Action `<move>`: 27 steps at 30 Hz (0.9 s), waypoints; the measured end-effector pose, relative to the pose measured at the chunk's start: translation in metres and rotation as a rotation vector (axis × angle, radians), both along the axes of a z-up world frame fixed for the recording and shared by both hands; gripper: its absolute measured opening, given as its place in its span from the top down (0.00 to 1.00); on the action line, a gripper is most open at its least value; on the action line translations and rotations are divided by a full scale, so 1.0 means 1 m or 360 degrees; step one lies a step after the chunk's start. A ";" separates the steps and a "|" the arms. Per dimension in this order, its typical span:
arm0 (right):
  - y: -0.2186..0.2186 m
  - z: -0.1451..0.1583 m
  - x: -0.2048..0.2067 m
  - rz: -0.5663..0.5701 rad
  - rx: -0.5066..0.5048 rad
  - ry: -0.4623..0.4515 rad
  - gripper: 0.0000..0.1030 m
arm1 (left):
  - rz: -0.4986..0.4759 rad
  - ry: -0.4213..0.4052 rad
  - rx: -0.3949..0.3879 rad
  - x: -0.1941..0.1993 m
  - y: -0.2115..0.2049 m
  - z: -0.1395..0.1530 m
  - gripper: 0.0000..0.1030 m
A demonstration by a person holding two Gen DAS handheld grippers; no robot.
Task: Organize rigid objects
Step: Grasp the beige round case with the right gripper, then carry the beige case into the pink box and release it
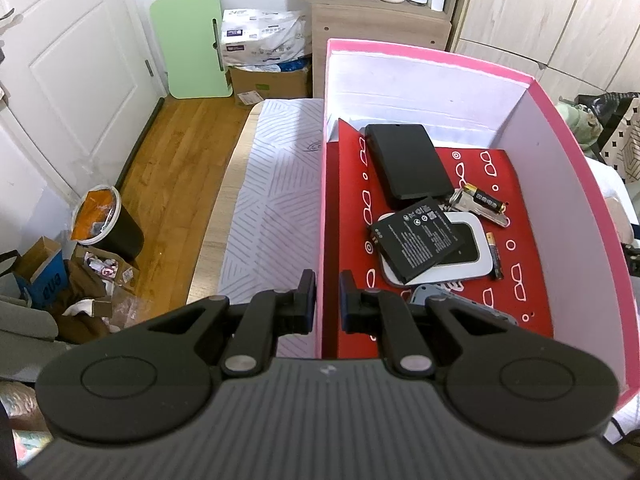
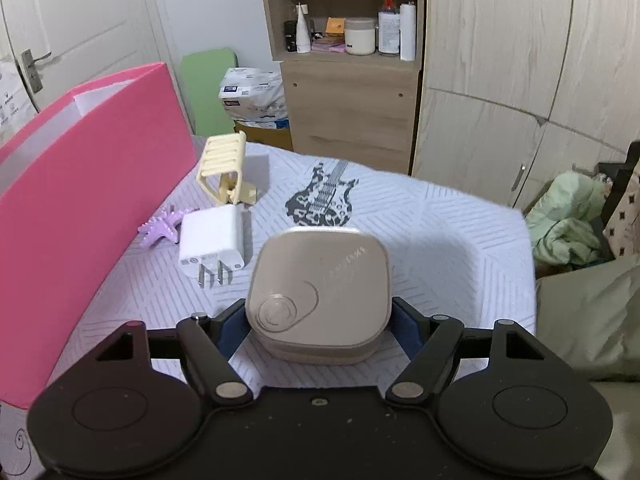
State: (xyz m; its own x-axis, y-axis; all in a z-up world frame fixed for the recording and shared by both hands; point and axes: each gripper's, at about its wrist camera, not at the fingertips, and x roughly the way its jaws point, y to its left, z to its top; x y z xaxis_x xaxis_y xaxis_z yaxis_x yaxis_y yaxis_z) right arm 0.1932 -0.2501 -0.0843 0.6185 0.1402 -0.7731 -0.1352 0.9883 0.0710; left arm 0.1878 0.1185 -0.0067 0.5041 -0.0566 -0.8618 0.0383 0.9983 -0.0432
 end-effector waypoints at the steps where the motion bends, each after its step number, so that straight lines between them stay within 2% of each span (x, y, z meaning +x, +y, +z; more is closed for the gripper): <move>1: 0.001 -0.002 -0.001 -0.0008 -0.0009 -0.0034 0.24 | 0.0006 0.0001 -0.0008 0.001 0.001 0.000 0.91; 8: 0.003 0.002 -0.016 -0.0085 0.0026 -0.0126 0.24 | 0.0007 0.0009 -0.0018 0.001 0.003 0.000 0.91; 14: 0.016 0.040 -0.038 -0.0033 0.0042 -0.0260 0.24 | -0.0034 0.0044 0.0026 0.006 0.000 0.001 0.91; 18: 0.033 0.069 -0.049 0.0099 0.0136 -0.0346 0.24 | -0.0044 0.0044 0.0033 0.007 -0.001 0.001 0.91; 22: 0.059 0.084 -0.052 0.0272 0.0233 -0.0372 0.24 | -0.0049 0.0046 0.0046 0.010 0.000 0.000 0.91; 27: 0.099 0.107 -0.043 0.0550 0.0173 -0.0369 0.24 | -0.0052 0.0036 0.0025 0.008 0.002 -0.001 0.91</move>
State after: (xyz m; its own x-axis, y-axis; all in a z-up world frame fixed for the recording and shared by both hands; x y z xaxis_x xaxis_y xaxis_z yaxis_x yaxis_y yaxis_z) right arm 0.1500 -0.1510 0.0224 0.6764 0.4430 -0.5884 -0.4820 0.8703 0.1012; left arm 0.1962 0.1209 -0.0075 0.4826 -0.0588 -0.8739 0.0700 0.9971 -0.0284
